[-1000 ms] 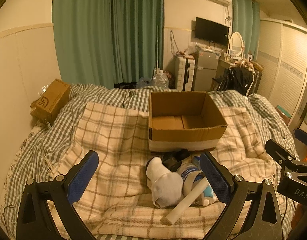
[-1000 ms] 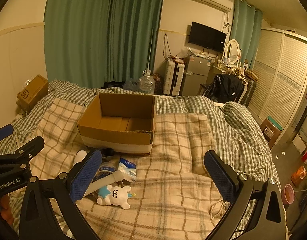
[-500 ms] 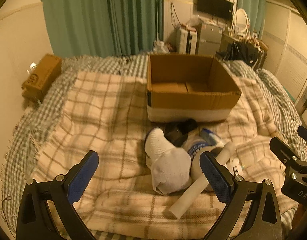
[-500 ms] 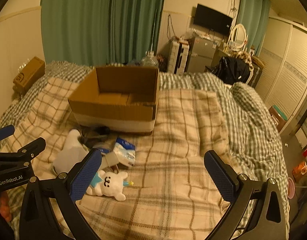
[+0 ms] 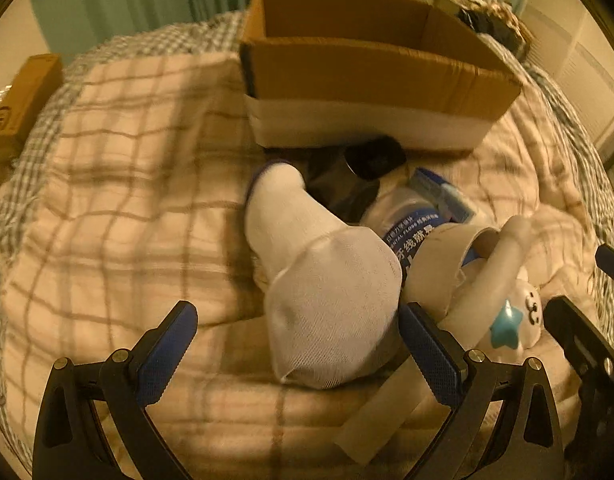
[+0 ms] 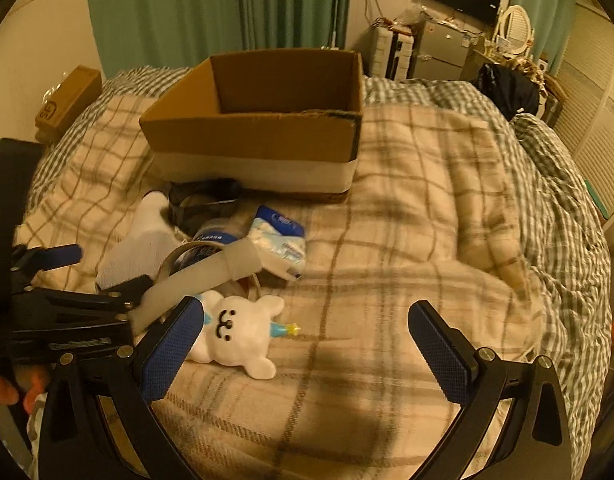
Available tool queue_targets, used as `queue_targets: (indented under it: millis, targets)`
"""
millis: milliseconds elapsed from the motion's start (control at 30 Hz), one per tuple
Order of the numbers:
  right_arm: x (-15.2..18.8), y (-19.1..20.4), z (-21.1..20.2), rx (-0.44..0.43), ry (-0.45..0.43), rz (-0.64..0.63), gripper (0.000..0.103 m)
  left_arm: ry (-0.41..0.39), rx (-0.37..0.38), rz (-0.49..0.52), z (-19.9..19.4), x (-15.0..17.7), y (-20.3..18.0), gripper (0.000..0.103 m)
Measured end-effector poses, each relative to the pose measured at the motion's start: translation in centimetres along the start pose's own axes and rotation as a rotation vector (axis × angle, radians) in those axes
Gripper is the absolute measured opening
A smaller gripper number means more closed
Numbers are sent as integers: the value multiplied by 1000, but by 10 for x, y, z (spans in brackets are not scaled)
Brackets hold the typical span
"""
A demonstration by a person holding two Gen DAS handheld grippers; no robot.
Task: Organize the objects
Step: 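Grasp the white sock with the left tool while the right tool grasps the white bunny toy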
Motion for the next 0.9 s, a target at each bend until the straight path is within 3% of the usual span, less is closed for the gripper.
queue_targets:
  millis: [100,133,167,200,267,533,700,900]
  targets:
    - [3,3,5,-3,19,-11,103,24,69,-23,15,-2,0,97]
    - [4,4,6,-4,24,-15,103,19,108,-27,16,-3,-3,86]
    - [5,5,7,-6,28,-20,103,11,153,-27,17,-4,-7,66]
    - [6,7,7,-8,32,-26,103,7,186,-23,17,-4,-10,60]
    - [7,11,8,-11,38,-42,103,-7,177,-4,13,-2,-12,55]
    - [16,32,16,-22,83,-136,99,-124,128,2,-31,-7,5,52]
    - [28,41,34,-59,167,-150,84,-147,115,17,-46,-7,5,52]
    - [29,42,21,-37,143,-173,83,-160,110,23,-62,2,7,52]
Point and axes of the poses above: each gripper's, at about its wrist camera, not at the fingertips, and z roughly the way its jaws point, y to its left, x to its underside, the point moved 10 cm from there along z, roughly the way its jaws point, and after that the axes turned 9 degrees about z, right-handed, at the moved point
